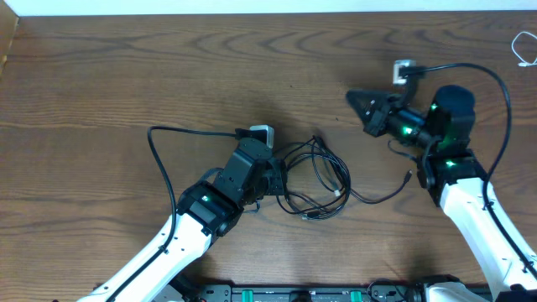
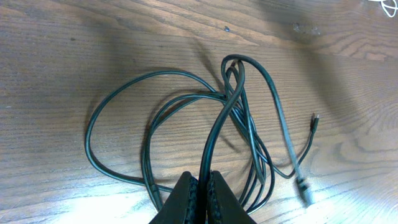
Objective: Untangle cables
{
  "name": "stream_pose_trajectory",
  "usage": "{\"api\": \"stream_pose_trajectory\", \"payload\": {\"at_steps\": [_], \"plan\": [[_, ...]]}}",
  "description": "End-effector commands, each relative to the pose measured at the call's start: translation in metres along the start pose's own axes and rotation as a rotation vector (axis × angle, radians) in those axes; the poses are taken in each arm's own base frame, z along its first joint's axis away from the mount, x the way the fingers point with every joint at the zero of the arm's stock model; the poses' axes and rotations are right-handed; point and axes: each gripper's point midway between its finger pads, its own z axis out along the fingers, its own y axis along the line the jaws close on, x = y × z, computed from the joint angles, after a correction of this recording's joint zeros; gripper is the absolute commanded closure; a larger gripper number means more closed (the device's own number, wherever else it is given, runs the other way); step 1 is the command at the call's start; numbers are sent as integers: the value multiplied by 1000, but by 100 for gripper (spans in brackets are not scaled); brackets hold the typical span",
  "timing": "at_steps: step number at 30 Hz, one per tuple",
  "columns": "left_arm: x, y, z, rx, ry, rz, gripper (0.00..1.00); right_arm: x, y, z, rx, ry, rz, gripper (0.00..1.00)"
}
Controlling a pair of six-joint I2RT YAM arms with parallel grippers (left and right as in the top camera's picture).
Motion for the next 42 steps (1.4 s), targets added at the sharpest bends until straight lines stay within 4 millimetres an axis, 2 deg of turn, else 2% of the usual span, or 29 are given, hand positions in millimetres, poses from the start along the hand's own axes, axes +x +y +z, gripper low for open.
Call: {"api": "stream_pose_trajectory", "payload": {"at_steps": [1,2,4,6,9,10,14,15,17,21,23,26,29,31,32,33,35,37,39,42], "plan": [[-6,-3,-3,7,-17,19,92,26,-1,5,23,90,-38,87],[-3,-17,-5,80,0,113,92,38,-36,0,207,107,26,80],[-1,-46,-13,239,11,250,92,50,-64,-10,359,130,78,78],[-1,-70,-24,367,-1,338,92,65,-81,-19,458,168,117,76],[-7,-81,-33,417,-40,365,92,87,-85,-27,488,258,128,72],[-9,-83,-35,422,-50,368,92,101,-86,-30,504,308,153,64],[-12,-85,-36,432,-57,338,92,138,-82,-30,510,435,157,51],[-17,-89,-38,447,-76,319,92,150,-82,-30,514,466,159,48],[-28,-98,-45,481,-123,296,92,160,-87,-32,543,487,159,37],[-68,-108,-78,557,-262,165,92,167,-107,-41,662,464,210,33],[-79,-111,-93,591,-306,141,92,169,-108,-41,665,467,219,32],[-91,-122,-129,699,-369,145,92,171,-111,-39,670,471,230,27],[-98,-126,-157,752,-430,154,92,171,-114,-36,678,455,267,27],[-95,-124,-159,740,-429,168,92,170,-113,-33,663,452,271,27],[-91,-120,-154,717,-407,169,90,170,-110,-29,633,455,276,27],[-84,-109,-139,661,-356,151,79,171,-103,-22,582,462,277,28],[-75,-91,-119,570,-294,103,66,172,-92,-12,498,478,262,33],[-65,-56,-93,389,-239,19,53,174,-77,-1,403,496,254,39],[-60,-23,-79,222,-229,-36,46,175,-71,9,361,497,231,39],[-55,19,-71,15,-239,-119,42,175,-73,21,360,472,232,42]]}}
